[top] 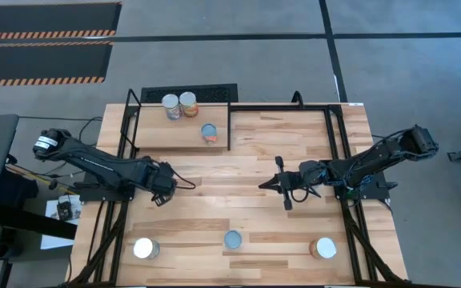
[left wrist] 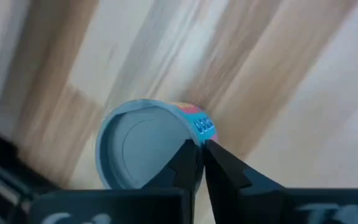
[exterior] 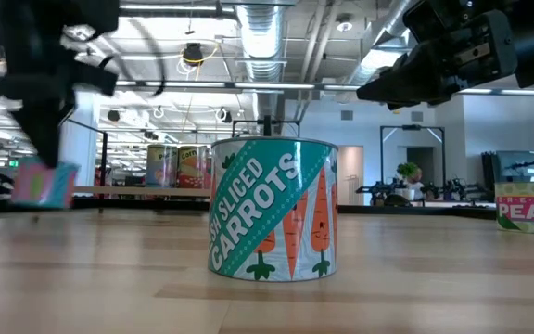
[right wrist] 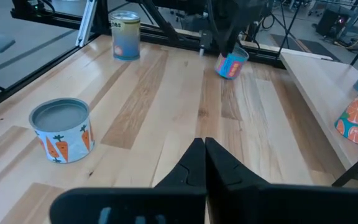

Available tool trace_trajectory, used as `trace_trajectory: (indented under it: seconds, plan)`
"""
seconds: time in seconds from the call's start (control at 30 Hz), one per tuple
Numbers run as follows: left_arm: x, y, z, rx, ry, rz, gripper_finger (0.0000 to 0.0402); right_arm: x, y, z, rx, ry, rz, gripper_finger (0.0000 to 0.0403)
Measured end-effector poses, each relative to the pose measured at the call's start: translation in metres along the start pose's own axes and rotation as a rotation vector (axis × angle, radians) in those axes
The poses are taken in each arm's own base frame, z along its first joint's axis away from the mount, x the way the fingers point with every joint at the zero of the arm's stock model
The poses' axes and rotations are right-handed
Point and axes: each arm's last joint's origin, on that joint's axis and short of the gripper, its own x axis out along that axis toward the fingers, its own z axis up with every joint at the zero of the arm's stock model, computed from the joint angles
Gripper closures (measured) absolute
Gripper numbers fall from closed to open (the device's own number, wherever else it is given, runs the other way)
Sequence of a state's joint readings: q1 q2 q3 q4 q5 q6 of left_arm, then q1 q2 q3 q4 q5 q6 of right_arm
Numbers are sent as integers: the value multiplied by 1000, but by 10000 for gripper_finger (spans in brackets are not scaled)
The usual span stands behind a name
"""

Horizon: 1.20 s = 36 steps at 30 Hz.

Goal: Pick and place cans onto a shelf
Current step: Put the small canned corn on the shelf

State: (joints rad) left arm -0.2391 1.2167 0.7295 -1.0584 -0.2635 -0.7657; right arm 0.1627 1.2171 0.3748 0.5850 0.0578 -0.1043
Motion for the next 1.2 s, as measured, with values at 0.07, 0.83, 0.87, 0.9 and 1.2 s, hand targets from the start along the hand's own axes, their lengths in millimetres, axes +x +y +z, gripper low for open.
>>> trace_trajectory:
  seconds: [0.07,0.83,0.87,0.9,1.2]
  plan:
    - [-14,0,12,5,-38,-22,393,0,0,0,0,1,-2,396]
    - [-17,196,101,-347,-125,175,401,0,0,0,-9,5,-5,396]
    - [-13,200,102,-361,-115,180,401,0,0,0,-9,5,-5,396]
    - [-10,205,102,-372,-107,185,401,0,0,0,-9,4,-5,396]
    - [9,238,100,-487,-77,187,401,0,0,0,-10,5,-5,396]
